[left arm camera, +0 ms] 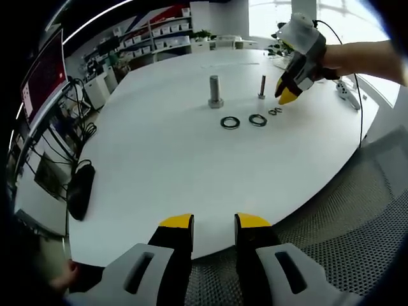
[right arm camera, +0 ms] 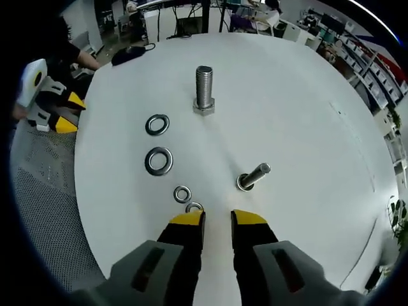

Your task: Place the washer onto the threaded stud by aligning its center hole with the stud, sliding it down to the base, and recovering from edge contact or off-axis alignment until the washer reaches the visible bottom stop.

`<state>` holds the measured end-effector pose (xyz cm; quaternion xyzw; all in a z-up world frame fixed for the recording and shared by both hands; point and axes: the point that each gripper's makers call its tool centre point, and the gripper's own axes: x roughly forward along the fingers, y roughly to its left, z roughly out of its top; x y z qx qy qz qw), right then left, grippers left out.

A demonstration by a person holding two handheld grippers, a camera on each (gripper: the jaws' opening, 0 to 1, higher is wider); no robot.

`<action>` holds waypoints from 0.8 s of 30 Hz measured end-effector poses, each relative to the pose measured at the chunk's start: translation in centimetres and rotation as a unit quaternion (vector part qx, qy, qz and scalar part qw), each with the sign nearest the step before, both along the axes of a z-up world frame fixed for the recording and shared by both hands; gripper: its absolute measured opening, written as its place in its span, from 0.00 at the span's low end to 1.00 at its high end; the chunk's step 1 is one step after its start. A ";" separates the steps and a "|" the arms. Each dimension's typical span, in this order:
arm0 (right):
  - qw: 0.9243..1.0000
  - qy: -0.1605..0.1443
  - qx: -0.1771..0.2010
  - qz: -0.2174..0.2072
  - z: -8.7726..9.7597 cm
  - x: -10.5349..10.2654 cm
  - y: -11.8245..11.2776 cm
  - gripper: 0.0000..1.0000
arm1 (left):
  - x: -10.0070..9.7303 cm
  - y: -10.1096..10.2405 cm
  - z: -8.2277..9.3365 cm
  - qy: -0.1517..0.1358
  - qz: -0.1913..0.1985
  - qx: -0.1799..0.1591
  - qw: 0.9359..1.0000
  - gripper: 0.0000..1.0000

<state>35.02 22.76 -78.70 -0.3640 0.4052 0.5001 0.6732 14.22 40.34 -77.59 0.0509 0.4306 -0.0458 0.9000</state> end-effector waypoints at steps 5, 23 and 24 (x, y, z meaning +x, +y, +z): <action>1.000 0.006 -0.003 0.008 -0.1 -0.5 0.0 0.20 | 0.0 0.0 0.0 0.001 0.001 0.000 1.000 0.23; 0.998 0.047 -0.004 0.043 -0.2 -2.9 0.3 0.22 | -0.4 -0.4 -0.5 0.018 -0.005 -0.011 1.000 0.23; 0.998 0.049 -0.004 0.044 -0.2 -3.0 0.3 0.22 | -0.4 -0.4 -0.5 0.019 -0.005 -0.011 1.000 0.23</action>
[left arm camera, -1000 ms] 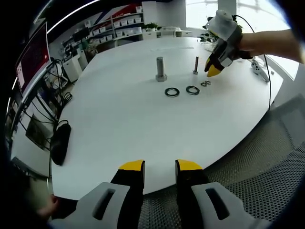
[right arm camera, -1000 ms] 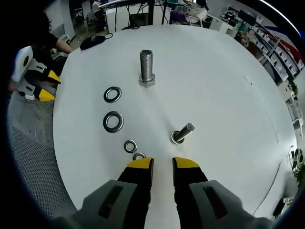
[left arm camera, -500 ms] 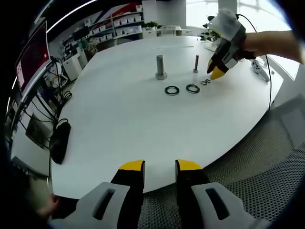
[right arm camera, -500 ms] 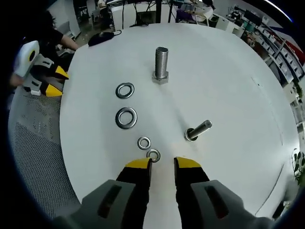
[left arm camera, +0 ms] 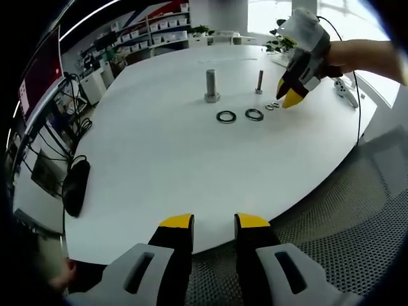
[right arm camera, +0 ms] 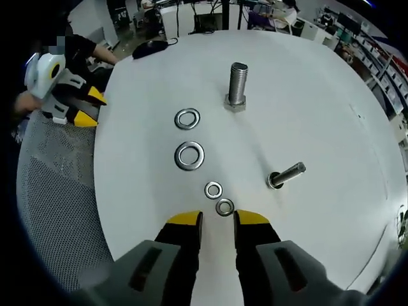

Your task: Place the washer onto the threaded stud by aligning its center hole with the stud, sliding it down to the base, and recovering from edge contact or off-axis alignment until the washer reaches the visible bottom stop.

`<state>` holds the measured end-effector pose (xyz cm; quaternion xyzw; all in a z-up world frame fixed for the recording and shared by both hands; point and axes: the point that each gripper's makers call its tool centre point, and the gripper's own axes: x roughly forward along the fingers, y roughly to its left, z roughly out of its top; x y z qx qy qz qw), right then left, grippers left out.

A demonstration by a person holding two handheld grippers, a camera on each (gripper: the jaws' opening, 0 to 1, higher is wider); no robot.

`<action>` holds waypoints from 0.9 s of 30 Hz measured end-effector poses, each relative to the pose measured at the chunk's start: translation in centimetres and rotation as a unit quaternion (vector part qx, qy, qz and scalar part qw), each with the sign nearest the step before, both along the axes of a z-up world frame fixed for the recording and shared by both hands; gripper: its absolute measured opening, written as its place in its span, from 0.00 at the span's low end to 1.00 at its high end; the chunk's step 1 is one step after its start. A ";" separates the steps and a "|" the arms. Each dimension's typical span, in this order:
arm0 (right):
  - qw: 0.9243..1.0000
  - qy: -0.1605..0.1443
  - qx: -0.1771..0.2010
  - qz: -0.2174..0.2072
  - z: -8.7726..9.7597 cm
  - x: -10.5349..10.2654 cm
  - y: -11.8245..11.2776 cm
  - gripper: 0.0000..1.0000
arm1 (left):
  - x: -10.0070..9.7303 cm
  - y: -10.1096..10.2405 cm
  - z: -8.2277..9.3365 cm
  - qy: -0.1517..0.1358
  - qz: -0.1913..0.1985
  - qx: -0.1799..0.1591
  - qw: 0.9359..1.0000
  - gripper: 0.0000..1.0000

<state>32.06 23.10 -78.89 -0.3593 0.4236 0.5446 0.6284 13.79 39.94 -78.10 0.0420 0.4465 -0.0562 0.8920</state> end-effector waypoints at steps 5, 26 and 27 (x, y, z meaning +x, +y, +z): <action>1.000 0.005 -0.005 0.002 -0.1 -0.3 -0.2 0.23 | -0.2 -0.1 -0.2 0.009 -0.006 0.000 1.000 0.23; 1.000 -0.003 0.000 0.000 0.7 -0.6 -0.8 0.23 | -1.2 -0.6 -1.0 0.044 -0.003 -0.015 0.999 0.14; 1.000 -0.003 0.000 0.000 0.7 -0.6 -0.8 0.23 | -1.1 -0.6 -1.0 0.044 -0.003 -0.015 0.999 0.14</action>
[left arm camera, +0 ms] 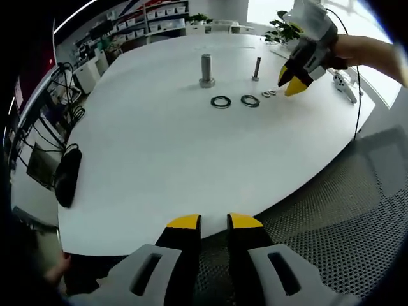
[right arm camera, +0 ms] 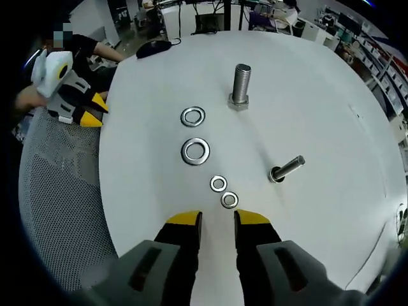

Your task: Place the washer onto the threaded stud by aligning its center hole with the stud, sliding it down to the base, and recovering from edge contact or off-axis alignment until the washer reaches the visible bottom stop.

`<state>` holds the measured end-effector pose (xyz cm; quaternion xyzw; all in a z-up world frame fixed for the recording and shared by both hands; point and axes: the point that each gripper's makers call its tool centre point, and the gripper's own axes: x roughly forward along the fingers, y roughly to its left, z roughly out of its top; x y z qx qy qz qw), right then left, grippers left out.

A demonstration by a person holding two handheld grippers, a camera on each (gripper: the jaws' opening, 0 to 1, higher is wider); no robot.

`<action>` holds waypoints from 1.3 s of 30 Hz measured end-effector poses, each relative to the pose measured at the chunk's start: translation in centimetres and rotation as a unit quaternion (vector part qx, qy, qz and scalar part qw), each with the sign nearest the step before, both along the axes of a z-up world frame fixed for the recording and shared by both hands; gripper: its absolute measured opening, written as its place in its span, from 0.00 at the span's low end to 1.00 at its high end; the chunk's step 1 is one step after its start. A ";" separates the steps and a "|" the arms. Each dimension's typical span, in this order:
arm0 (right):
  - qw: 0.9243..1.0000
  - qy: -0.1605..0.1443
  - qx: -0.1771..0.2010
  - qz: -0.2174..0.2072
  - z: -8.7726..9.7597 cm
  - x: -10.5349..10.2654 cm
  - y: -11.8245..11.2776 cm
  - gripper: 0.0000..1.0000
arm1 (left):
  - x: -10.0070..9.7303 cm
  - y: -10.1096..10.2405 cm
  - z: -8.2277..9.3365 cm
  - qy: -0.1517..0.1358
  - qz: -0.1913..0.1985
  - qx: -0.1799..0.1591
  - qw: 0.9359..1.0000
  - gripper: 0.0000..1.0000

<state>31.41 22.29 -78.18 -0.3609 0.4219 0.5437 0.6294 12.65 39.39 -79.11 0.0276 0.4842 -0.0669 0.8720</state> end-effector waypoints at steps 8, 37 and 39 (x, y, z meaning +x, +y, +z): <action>1.000 0.001 -0.002 -0.001 0.1 -0.2 -0.1 0.23 | -0.1 0.1 0.0 0.001 0.003 0.004 1.000 0.15; 0.999 -0.005 -0.036 0.022 -1.7 0.5 0.6 0.25 | 0.1 0.1 -0.1 -0.003 0.001 0.002 1.000 0.16; 0.999 0.000 -0.031 0.016 -1.7 0.6 0.7 0.26 | 0.1 0.1 -0.1 -0.003 0.002 0.002 1.000 0.16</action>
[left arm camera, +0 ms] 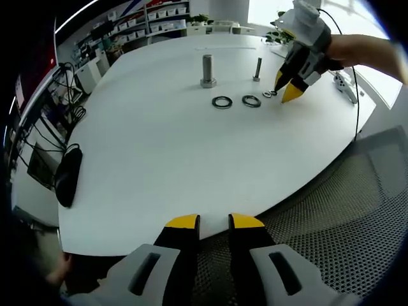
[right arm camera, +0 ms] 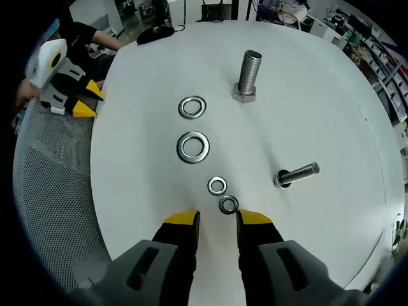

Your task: Place the washer onto the threaded stud by aligning its center hole with the stud, sliding it down to the base, and recovering from edge contact or off-axis alignment until the washer reaches the visible bottom stop.

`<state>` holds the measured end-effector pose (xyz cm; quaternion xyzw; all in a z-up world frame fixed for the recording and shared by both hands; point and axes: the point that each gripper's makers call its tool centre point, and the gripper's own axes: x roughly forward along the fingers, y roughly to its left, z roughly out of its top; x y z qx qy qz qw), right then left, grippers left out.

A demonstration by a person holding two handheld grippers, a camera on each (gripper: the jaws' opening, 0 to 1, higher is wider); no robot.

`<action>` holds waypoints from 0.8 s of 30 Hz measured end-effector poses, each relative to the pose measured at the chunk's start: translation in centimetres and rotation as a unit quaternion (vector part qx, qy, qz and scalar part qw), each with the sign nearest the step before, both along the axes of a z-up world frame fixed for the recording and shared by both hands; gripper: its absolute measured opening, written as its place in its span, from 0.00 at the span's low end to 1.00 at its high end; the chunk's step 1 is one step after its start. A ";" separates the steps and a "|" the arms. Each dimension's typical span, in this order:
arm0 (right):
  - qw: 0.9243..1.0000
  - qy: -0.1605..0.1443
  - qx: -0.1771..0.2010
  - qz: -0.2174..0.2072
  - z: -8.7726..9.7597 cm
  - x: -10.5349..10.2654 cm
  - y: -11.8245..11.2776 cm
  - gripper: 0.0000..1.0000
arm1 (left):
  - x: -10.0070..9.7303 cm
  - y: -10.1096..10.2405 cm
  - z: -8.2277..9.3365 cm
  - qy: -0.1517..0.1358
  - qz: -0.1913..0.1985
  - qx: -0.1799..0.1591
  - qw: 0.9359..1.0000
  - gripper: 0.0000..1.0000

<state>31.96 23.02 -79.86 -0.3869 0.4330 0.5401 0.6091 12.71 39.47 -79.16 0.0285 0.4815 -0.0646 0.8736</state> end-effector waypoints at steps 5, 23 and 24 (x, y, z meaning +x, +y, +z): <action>1.000 0.002 0.002 -0.006 -0.1 0.4 0.5 0.25 | 0.0 0.0 0.0 0.000 -0.002 0.000 1.000 0.16; 1.000 -0.008 -0.007 0.023 -0.1 0.6 0.4 0.15 | 0.0 0.0 0.0 -0.001 -0.002 0.000 1.000 0.16; 1.000 -0.009 -0.008 0.023 -0.1 0.6 0.4 0.15 | 0.0 0.0 0.0 -0.001 -0.002 0.000 1.000 0.16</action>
